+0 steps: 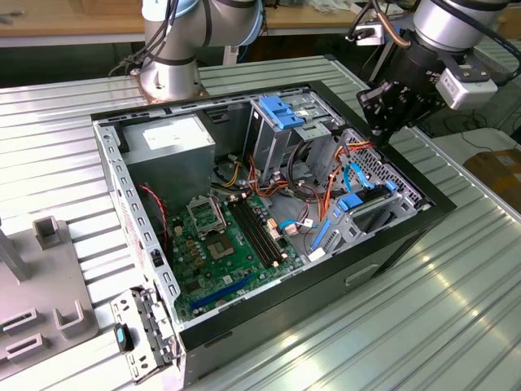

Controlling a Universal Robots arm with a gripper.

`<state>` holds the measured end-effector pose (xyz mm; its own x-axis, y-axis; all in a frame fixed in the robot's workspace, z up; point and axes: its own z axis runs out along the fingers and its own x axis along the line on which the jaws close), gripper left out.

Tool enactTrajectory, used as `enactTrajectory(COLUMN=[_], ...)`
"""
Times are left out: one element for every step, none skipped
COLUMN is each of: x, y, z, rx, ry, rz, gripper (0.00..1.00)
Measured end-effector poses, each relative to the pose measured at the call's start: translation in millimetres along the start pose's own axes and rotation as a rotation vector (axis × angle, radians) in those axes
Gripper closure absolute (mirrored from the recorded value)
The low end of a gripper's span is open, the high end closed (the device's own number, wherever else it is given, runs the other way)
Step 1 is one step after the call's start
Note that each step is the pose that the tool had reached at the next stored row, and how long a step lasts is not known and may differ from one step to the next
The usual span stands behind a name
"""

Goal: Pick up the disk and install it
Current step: 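Insert the first disk wire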

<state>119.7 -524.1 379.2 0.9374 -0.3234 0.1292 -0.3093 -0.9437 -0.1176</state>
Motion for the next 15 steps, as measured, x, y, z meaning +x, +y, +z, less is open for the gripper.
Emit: enactTrajectory(x=[0.0,0.0,0.0,0.0,-0.1,-0.1,-0.1,-0.1,-0.1,-0.1,-0.1,-0.1,-0.1,-0.1,-0.1], y=[0.0,0.0,0.0,0.0,0.0,0.1,0.1,0.1,0.2,0.2,0.1,0.1,0.1,0.1,0.1], z=[0.1,0.1,0.0,0.2,0.4,0.6,0.8,1.0,1.0,0.9,0.9,0.9,0.9,1.0,1.0], rx=[-0.0009,-0.0022,-0.0039,-0.0075,-0.0117,-0.0147,-0.018,-0.0221,-0.0227,-0.0229,-0.023,-0.0229,-0.0229,-0.0233,-0.0241], ry=[0.0009,0.0021,0.0035,0.0069,0.0106,0.0134,0.0164,0.0201,0.0206,0.0208,0.0208,0.0208,0.0208,0.0212,0.0219], rz=[0.008,0.018,0.029,0.057,0.089,0.112,0.137,0.169,0.174,0.174,0.174,0.174,0.174,0.177,0.184], gripper=[0.84,0.84,0.84,0.84,0.84,0.84,0.84,0.84,0.84,0.84,0.84,0.84,0.84,0.84,0.84])
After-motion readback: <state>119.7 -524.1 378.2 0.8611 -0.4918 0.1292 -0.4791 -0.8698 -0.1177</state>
